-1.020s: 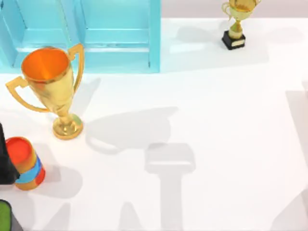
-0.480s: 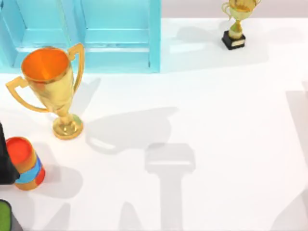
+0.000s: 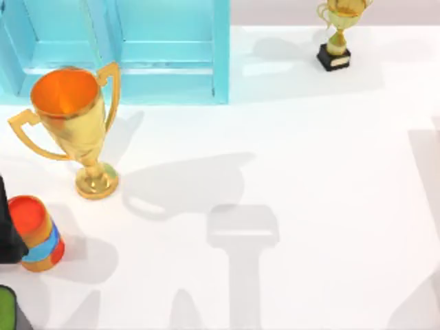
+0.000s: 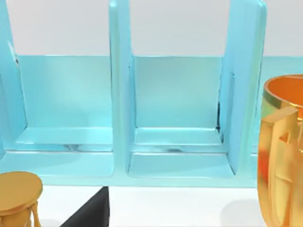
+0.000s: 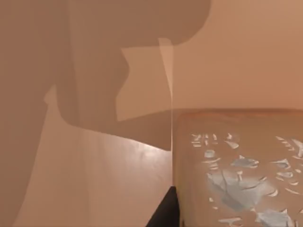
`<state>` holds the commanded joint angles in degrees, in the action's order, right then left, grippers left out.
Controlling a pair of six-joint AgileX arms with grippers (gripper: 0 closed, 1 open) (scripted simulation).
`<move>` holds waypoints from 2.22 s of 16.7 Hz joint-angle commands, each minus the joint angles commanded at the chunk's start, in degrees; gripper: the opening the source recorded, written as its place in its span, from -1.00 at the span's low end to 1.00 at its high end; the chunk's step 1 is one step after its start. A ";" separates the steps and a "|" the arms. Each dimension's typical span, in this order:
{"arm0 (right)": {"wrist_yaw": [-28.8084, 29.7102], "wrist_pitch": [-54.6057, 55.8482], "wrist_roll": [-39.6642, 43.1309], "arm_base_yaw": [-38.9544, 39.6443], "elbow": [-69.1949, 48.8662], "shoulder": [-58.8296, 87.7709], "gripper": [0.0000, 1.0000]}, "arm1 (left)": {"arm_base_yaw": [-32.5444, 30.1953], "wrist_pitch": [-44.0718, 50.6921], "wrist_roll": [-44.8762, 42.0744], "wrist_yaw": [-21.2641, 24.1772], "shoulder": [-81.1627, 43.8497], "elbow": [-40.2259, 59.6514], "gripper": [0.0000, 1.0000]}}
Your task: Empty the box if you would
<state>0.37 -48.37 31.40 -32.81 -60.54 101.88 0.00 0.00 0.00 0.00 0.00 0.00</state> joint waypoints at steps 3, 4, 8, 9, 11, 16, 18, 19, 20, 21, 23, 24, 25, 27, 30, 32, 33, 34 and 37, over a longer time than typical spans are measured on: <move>0.00 0.00 0.00 0.00 0.00 0.00 -1.00 | 0.00 0.00 0.00 0.00 0.00 0.00 1.00; 0.02 -0.01 -0.06 0.02 -0.04 -0.11 -1.00 | 0.00 0.00 0.00 0.00 0.00 0.00 1.00; 0.03 -4.09 0.12 -0.14 -3.69 -0.60 -1.00 | 0.00 0.00 0.00 0.00 0.00 0.00 1.00; 0.07 -6.46 0.18 -0.21 -5.57 -1.00 -1.00 | 0.00 0.00 0.00 0.00 0.00 0.00 1.00; 0.12 -12.12 0.37 -0.25 -9.81 -1.96 -1.00 | 0.00 0.00 0.00 0.00 0.00 0.00 1.00; 0.05 -26.29 0.42 -0.36 -20.35 -5.04 -1.00 | 0.00 0.00 0.00 0.00 0.00 0.00 1.00; 0.01 -28.98 0.35 -0.30 -22.77 -6.13 -1.00 | 0.00 0.00 0.00 0.00 0.00 0.00 1.00; 0.00 -29.46 0.34 -0.29 -23.26 -6.34 -1.00 | 0.00 0.00 0.00 0.00 0.00 0.00 1.00; 0.00 -29.49 0.34 -0.29 -23.29 -6.35 -1.00 | 0.00 0.00 0.00 0.00 0.00 0.00 1.00; 0.00 -29.49 0.34 -0.29 -23.29 -6.35 -1.00 | 0.00 0.00 0.00 0.00 0.00 0.00 1.00; -0.01 -29.36 0.24 -0.17 -23.14 -6.12 -1.00 | 0.00 0.00 0.00 0.00 0.00 0.00 1.00; 0.00 -29.37 0.13 -0.06 -23.25 -6.03 -1.00 | 0.00 0.00 0.00 0.00 0.00 0.00 1.00; 0.06 -29.39 -0.52 0.59 -23.88 -5.46 -1.00 | 0.00 0.00 0.00 0.00 0.00 0.00 1.00; 0.31 -29.39 -3.66 3.75 -26.67 -2.92 -1.00 | 0.00 0.00 0.00 0.00 0.00 0.00 1.00; 0.72 -29.45 -12.36 12.92 -33.31 3.70 -1.00 | 0.00 0.00 0.00 0.00 0.00 0.00 1.00; 0.81 -29.66 -19.53 21.03 -38.48 9.26 -1.00 | 0.00 0.00 0.00 0.00 0.00 0.00 1.00; 0.73 -29.80 -23.19 25.27 -41.16 12.20 -1.00 | 0.00 0.00 0.00 0.00 0.00 0.00 1.00; 0.59 -29.91 -26.87 29.39 -43.81 15.14 -1.00 | 0.00 0.00 0.00 0.00 0.00 0.00 1.00; 0.06 -29.89 -36.54 39.52 -50.97 23.95 -1.00 | 0.00 0.00 0.00 0.00 0.00 0.00 1.00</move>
<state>0.44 -78.27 -5.13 6.71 -111.51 125.82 0.00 0.00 0.00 0.00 0.00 0.00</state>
